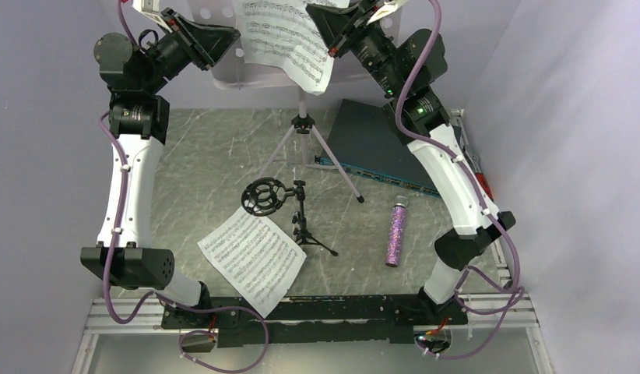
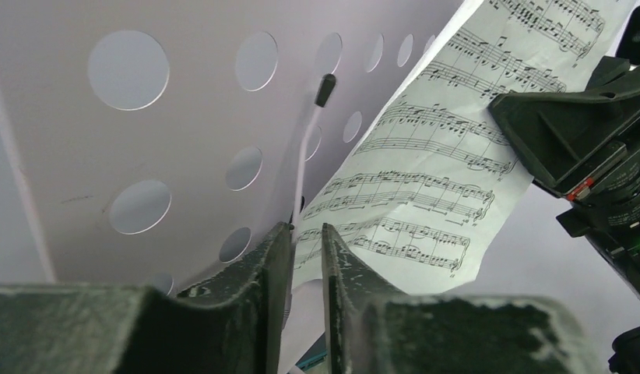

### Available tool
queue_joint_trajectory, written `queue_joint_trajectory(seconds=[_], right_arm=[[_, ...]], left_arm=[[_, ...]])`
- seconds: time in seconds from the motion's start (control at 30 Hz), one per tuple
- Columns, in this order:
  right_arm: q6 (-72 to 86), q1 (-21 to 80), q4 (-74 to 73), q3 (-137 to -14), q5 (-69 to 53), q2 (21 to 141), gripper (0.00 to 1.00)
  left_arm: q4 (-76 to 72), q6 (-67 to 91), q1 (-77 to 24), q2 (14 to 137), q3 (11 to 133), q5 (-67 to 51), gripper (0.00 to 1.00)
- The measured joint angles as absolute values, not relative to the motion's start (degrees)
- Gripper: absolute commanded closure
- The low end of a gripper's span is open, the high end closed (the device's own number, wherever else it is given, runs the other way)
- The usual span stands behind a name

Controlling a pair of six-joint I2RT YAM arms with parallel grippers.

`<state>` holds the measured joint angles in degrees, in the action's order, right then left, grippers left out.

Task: Set up the instrument practice props

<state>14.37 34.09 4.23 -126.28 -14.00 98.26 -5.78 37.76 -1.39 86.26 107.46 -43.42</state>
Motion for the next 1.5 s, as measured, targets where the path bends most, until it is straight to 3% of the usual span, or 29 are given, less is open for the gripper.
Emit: queue_joint_trajectory(seconds=[0.2,0.47,0.67,1.1,1.5], right_arm=[[14.59,34.04,4.36,-127.52,-13.93,99.94,1.00],[14.31,34.04,4.95,-125.99,-12.32,99.04,1.00],[12.99,34.04,5.78,-121.36,-10.26,96.05,1.00],[11.94,34.04,8.58,-118.21,-9.19,92.97,1.00],[12.01,34.04,8.69,-117.93,-9.23,93.12,1.00]], left_arm=[[-5.72,37.15,-1.39,86.26,107.04,-42.57,0.61],[-5.76,37.12,-1.61,86.54,107.04,-42.37,0.64],[-5.67,36.82,-1.72,86.83,106.91,-41.65,0.51],[-5.34,34.22,-1.93,83.83,102.06,-36.27,0.55],[-11.84,37.04,-2.33,85.78,102.15,-41.56,0.63]])
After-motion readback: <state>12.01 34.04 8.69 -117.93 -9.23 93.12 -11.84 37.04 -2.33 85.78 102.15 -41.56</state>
